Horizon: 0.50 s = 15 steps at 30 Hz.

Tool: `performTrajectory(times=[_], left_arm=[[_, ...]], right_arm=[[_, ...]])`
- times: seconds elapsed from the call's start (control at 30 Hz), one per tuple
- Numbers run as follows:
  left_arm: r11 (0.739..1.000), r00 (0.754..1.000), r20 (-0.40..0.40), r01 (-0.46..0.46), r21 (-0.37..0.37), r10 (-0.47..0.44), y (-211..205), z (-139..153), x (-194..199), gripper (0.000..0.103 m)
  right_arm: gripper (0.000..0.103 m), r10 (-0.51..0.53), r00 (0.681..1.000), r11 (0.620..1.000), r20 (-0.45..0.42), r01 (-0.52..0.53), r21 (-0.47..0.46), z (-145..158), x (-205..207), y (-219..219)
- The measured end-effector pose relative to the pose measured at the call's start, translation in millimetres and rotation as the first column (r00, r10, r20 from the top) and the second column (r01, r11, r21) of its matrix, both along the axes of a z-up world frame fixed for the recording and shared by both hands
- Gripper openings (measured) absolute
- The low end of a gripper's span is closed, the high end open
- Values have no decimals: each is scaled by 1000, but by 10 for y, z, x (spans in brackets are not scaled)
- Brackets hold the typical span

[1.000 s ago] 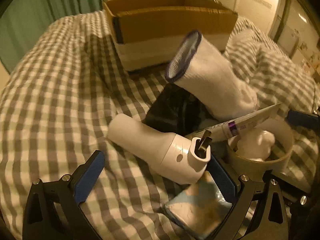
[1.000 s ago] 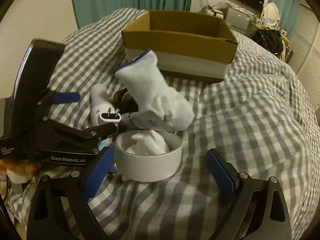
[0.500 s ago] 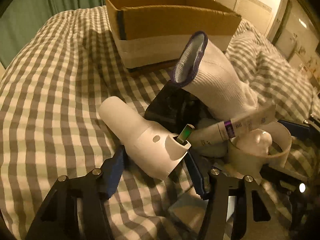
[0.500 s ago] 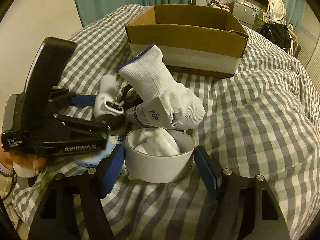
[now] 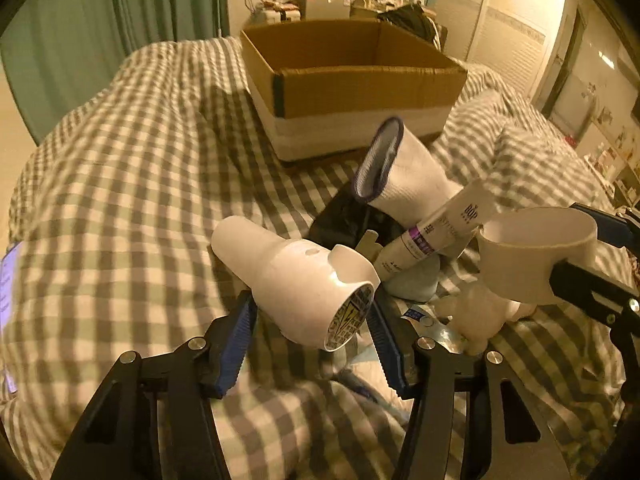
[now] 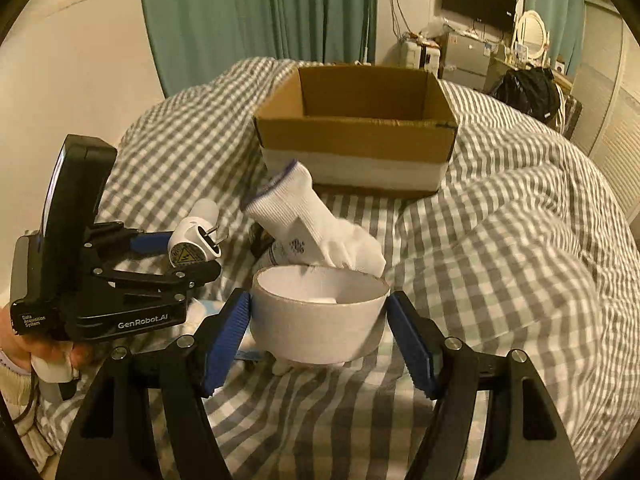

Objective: Organize objects
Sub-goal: 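Grasp the white tape roll with the right gripper and lift it, then grasp the white cylindrical bottle with the left gripper while right gripper holds tape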

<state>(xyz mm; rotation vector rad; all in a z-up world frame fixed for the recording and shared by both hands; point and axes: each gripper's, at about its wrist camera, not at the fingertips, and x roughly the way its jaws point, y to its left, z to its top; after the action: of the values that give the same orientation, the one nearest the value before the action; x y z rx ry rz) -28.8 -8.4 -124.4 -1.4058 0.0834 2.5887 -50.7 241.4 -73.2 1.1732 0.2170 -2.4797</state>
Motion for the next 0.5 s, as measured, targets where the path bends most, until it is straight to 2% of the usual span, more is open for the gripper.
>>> performTrajectory(times=[0.2, 0.4, 0.43, 0.47, 0.5], left_arm=[[999, 998, -48, -28, 25, 29, -74, 238, 108, 57], [997, 987, -160, -18, 69, 29, -62, 680, 180, 49], [997, 985, -169, -14, 71, 26, -58, 723, 164, 41], [997, 983, -181, -11, 71, 24, -45, 774, 133, 17], [998, 982, -188, -9, 68, 22, -36, 813, 92, 12]], right_arm=[[70, 5, 998, 1000, -59, -5, 2, 211, 104, -33], [70, -1, 992, 1000, -123, 2, 6, 434, 130, -28], [70, -2, 991, 1000, -132, 3, 7, 474, 121, -30], [70, -3, 990, 1000, -141, 4, 9, 508, 115, -32], [70, -4, 989, 1000, -151, 6, 8, 546, 106, -30]])
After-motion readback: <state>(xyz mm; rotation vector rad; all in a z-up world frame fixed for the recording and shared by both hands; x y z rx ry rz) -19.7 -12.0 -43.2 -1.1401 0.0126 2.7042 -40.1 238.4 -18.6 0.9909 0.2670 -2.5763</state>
